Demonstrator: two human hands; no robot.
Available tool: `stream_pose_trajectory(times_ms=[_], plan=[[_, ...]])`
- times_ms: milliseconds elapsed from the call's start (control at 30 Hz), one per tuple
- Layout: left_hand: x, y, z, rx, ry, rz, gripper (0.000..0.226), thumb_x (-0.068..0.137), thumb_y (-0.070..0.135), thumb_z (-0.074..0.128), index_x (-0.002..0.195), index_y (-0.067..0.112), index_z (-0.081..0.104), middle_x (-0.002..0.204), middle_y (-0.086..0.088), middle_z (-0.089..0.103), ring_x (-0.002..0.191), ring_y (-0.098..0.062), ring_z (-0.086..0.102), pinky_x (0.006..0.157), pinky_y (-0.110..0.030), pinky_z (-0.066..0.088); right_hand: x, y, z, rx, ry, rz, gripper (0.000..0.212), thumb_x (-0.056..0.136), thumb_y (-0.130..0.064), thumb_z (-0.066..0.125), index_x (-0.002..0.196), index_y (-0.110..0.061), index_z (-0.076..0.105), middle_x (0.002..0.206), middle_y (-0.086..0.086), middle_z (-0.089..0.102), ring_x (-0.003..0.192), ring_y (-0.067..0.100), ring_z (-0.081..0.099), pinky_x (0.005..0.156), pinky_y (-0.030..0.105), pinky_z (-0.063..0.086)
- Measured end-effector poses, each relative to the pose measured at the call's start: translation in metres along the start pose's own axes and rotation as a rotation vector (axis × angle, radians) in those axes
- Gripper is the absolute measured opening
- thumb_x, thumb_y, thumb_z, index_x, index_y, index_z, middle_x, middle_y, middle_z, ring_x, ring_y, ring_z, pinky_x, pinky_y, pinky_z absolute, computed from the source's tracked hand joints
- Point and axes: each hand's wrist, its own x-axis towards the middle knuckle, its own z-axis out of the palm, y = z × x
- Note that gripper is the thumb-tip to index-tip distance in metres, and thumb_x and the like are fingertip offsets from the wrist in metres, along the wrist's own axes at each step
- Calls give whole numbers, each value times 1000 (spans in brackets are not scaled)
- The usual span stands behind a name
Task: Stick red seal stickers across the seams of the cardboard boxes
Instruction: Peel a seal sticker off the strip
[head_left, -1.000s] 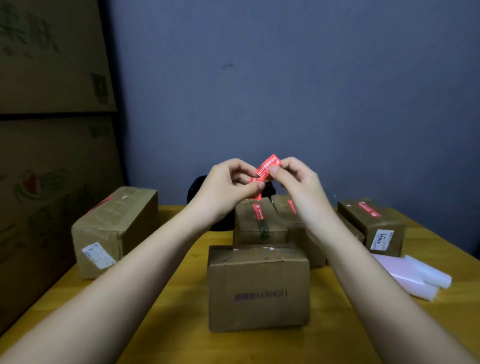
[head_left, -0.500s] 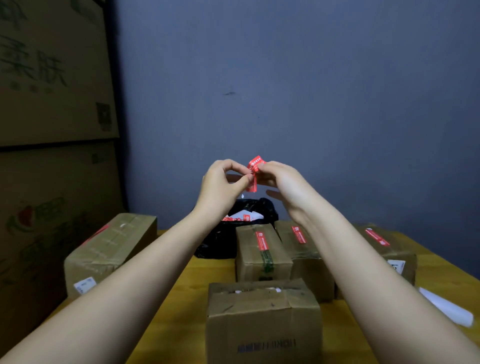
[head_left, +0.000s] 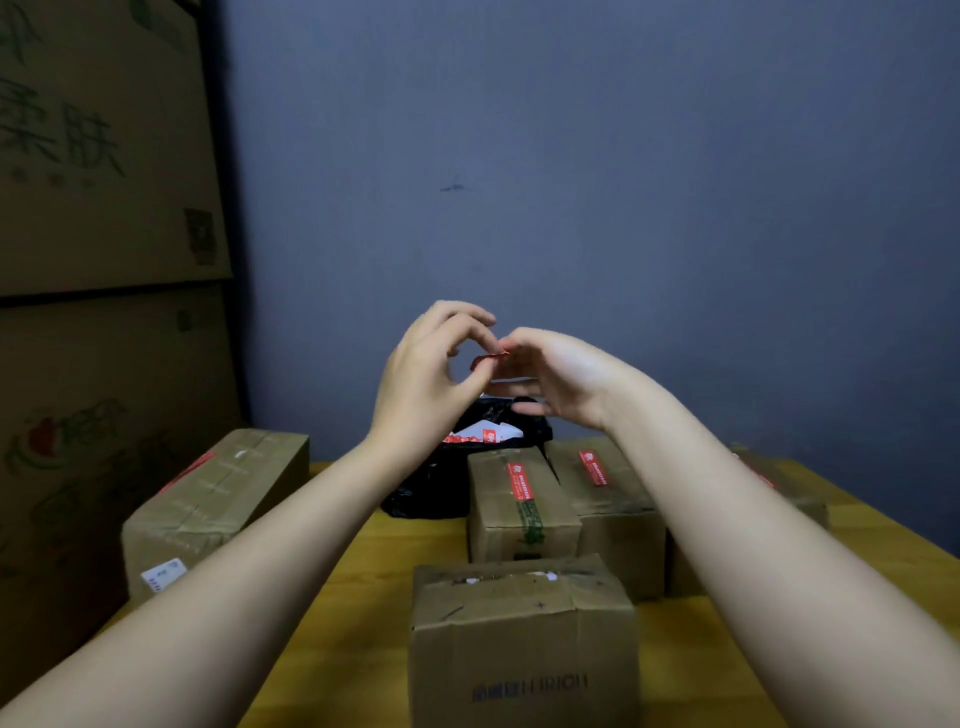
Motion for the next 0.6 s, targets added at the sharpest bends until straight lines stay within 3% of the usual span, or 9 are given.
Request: stream_pose_trajectory(times_ms=[100, 200, 267, 433, 600], plan=[[2, -1, 1, 38, -13, 5, 6, 80, 15, 63, 83, 20, 64, 93, 14, 65, 94, -12, 58, 79, -37, 49, 4, -1, -2, -79, -53, 15, 28, 92, -30, 40, 102, -25, 66, 103, -7, 70, 106, 11, 64, 75, 29, 39], [5, -4, 3, 78, -8, 7, 5, 82, 17, 64, 83, 22, 62, 84, 13, 63, 87, -12, 56, 76, -39, 49, 9, -2, -5, -105, -81, 33, 38, 93, -30, 39, 119, -18, 64, 115, -1, 70, 108, 13, 65, 77, 29, 42], [7, -9, 4, 104, -3, -1, 10, 82, 16, 66, 86, 22, 60, 84, 13, 63, 86, -12, 57, 76, -39, 49, 15, -5, -7, -129, -68, 35, 43, 94, -31, 40, 127, -12, 60, 110, -2, 71, 100, 13, 67, 78, 28, 44], [17, -26, 11, 89, -19, -128, 30, 83, 19, 68, 102, 33, 48, 84, 14, 65, 85, -10, 59, 79, -35, 48, 35, -14, -3, -299, 34, -1, 39, 94, -30, 40, 120, -11, 61, 90, -5, 73, 76, 11, 69, 68, 25, 46], [31, -50, 27, 165, -19, -178, 22, 85, 20, 65, 101, 27, 51, 84, 15, 63, 86, -12, 57, 74, -36, 47, 64, -16, 2, -419, 101, 9, 37, 97, -33, 33, 118, -13, 56, 89, 1, 68, 68, 16, 61, 68, 28, 42]])
